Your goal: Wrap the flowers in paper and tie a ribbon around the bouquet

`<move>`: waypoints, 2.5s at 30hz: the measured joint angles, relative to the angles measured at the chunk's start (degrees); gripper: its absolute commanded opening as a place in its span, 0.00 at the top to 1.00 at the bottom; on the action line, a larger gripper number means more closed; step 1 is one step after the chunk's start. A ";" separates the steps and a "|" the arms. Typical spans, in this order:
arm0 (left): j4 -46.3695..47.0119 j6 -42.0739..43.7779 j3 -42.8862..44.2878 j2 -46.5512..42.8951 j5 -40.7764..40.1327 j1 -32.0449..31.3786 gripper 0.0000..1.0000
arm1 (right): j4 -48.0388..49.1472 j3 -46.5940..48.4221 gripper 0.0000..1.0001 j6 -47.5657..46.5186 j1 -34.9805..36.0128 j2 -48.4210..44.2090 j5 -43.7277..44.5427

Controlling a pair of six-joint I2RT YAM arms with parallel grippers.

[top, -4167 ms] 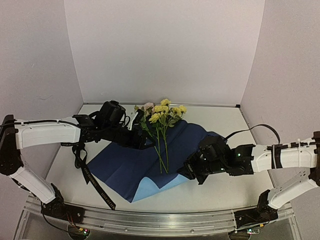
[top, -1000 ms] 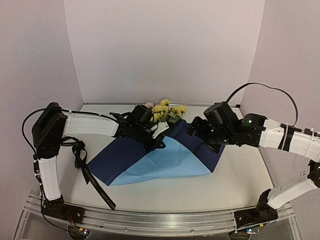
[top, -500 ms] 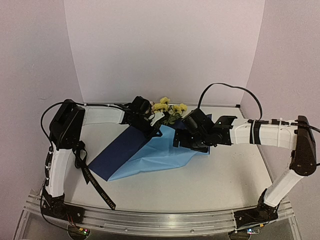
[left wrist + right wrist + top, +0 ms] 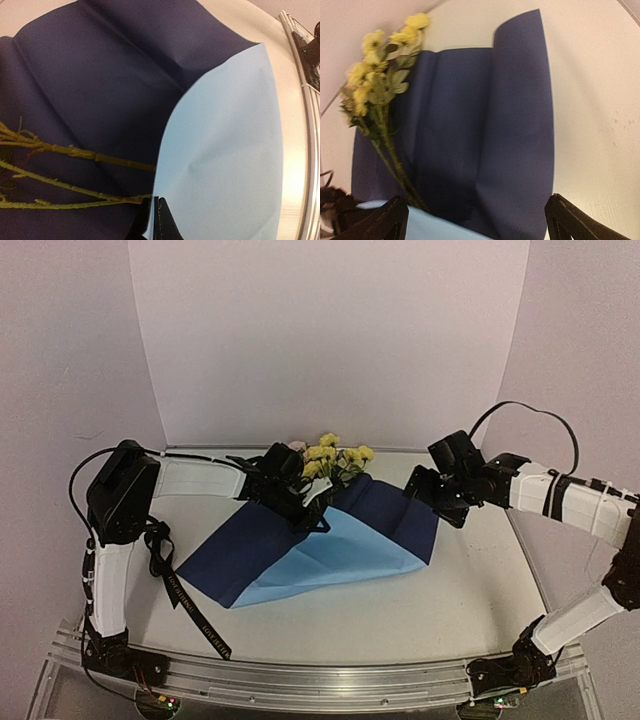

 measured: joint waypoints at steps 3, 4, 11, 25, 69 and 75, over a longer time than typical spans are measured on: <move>1.14 -0.56 -1.26 -1.54 0.43 -1.91 1.00 | -0.73 -3.10 0.02 0.39 -4.58 1.18 -2.52; 1.79 -0.88 -1.75 -2.04 0.44 -2.68 1.00 | -0.87 -3.92 0.02 0.49 -5.42 1.59 -3.58; 2.65 -1.36 -3.33 -2.94 0.52 -5.07 1.00 | 2.87 -12.84 0.07 0.92 -10.00 3.50 -14.44; 3.06 -1.34 -3.37 -2.98 -0.20 -6.77 1.00 | 9.52 0.95 0.58 -2.92 -10.80 19.41 -27.62; 3.23 4.72 9.54 5.51 -5.07 1.21 1.00 | -7.95 5.50 0.12 -6.09 -13.24 7.96 -14.85; 2.95 4.35 12.16 8.02 -4.18 1.36 1.00 | -10.50 7.68 0.27 -9.39 -9.10 9.71 -12.88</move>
